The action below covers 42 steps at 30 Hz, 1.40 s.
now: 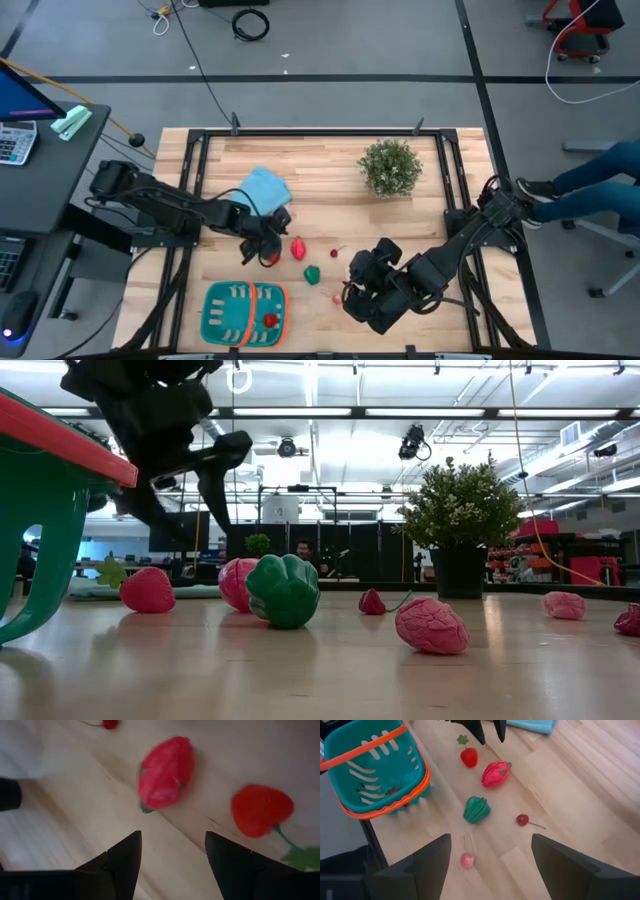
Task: Pick and placing Produce into tupperware
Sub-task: Put the red dragonfruit into the blue basket
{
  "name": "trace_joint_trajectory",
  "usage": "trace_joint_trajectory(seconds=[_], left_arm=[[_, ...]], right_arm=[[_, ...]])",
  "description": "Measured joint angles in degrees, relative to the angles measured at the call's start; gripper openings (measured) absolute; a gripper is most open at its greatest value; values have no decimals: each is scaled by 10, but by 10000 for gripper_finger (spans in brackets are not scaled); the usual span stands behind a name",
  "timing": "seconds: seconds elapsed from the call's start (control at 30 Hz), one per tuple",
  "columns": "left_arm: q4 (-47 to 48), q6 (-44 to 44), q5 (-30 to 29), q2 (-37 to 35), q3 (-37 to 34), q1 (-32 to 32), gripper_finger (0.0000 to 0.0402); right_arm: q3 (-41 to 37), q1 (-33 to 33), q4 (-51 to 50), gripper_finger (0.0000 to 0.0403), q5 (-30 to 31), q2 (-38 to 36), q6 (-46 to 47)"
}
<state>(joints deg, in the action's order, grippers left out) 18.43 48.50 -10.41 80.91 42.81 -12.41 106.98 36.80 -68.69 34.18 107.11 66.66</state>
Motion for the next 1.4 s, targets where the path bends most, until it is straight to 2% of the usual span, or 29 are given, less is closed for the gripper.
trace_joint_trajectory(seconds=[0.2,0.33,0.4,0.57,0.73,1.0,1.4], left_arm=[[-20,75,-9,48,0,-10,243],[-85,129,-116,77,0,-18,252],[-108,163,-144,85,0,-20,257],[-106,225,-144,99,0,-44,267],[-100,227,-146,117,0,-70,272],[-155,230,-162,121,0,-84,273],[-120,291,-161,121,53,-104,273]], right_arm=[[0,-1,-1,286,1,0,-4],[0,-1,-4,286,1,0,-7],[0,-1,-5,286,1,0,-7],[0,-1,-7,286,4,0,-8],[0,-5,-14,286,4,0,-9],[0,-16,-17,286,4,0,-13],[0,-19,-16,286,3,0,-36]])
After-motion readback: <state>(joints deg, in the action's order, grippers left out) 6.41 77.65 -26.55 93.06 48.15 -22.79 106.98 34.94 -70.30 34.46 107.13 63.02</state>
